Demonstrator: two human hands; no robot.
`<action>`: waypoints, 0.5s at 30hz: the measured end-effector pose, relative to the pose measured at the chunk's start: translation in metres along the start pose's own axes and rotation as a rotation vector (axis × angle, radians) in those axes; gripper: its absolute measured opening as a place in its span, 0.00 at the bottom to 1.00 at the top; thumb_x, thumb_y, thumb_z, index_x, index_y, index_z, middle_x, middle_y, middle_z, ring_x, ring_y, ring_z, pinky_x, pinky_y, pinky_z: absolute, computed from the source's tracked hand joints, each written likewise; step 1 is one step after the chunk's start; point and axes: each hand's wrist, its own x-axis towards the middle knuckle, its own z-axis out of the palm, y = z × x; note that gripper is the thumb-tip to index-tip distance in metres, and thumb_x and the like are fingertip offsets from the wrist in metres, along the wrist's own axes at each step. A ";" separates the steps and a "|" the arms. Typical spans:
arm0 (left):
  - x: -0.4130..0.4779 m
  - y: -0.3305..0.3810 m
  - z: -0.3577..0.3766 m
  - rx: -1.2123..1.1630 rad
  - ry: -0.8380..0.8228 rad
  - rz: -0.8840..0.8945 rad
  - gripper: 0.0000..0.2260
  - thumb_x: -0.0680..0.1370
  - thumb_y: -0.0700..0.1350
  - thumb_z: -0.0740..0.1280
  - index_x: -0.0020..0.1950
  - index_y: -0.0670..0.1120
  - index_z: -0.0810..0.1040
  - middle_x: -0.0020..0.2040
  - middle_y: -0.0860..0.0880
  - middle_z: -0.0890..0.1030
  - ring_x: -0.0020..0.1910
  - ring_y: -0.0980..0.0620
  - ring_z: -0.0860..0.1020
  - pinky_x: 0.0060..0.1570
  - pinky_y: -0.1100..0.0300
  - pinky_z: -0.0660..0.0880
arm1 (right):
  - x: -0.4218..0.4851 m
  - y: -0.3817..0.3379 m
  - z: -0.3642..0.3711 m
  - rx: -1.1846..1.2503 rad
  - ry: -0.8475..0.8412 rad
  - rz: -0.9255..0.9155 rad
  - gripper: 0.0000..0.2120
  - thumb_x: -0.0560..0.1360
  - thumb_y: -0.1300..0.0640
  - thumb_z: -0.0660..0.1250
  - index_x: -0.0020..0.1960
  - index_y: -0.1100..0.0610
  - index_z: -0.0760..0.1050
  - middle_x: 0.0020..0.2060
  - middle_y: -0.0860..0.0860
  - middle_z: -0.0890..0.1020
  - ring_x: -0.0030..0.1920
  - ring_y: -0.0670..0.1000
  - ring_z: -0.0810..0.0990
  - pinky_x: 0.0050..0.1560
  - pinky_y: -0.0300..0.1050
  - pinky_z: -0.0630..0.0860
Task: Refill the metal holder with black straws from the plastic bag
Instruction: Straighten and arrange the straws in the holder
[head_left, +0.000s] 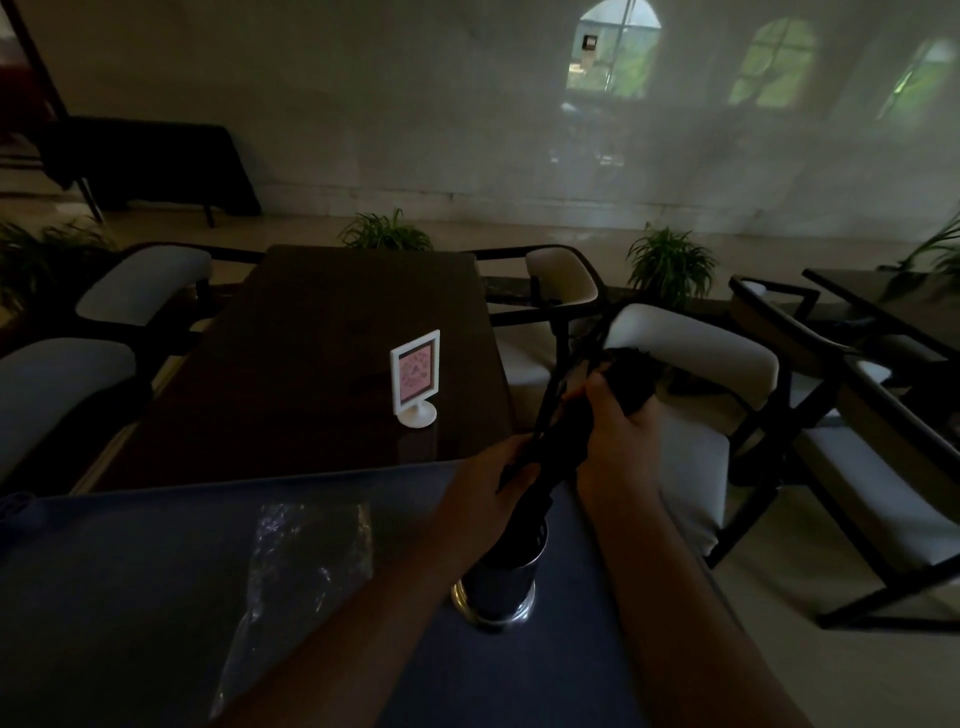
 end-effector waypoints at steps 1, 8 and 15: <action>-0.002 0.002 0.000 -0.001 -0.006 0.008 0.15 0.81 0.44 0.62 0.67 0.50 0.74 0.54 0.58 0.78 0.46 0.82 0.72 0.46 0.82 0.67 | -0.002 -0.001 0.001 -0.006 0.001 0.000 0.09 0.79 0.60 0.63 0.53 0.66 0.74 0.36 0.57 0.80 0.38 0.55 0.80 0.42 0.51 0.78; -0.002 0.022 -0.007 -0.019 0.019 0.118 0.17 0.81 0.51 0.57 0.69 0.55 0.71 0.59 0.53 0.81 0.56 0.68 0.77 0.57 0.68 0.74 | -0.018 -0.024 0.006 -0.015 -0.086 0.010 0.10 0.79 0.59 0.62 0.56 0.65 0.74 0.39 0.58 0.81 0.40 0.55 0.81 0.42 0.50 0.80; -0.002 0.061 -0.020 -0.021 0.129 0.222 0.16 0.83 0.53 0.54 0.65 0.51 0.74 0.51 0.51 0.84 0.50 0.59 0.82 0.50 0.52 0.80 | -0.040 -0.057 0.022 0.111 -0.211 -0.041 0.10 0.80 0.58 0.60 0.47 0.54 0.80 0.44 0.53 0.86 0.47 0.54 0.83 0.50 0.53 0.79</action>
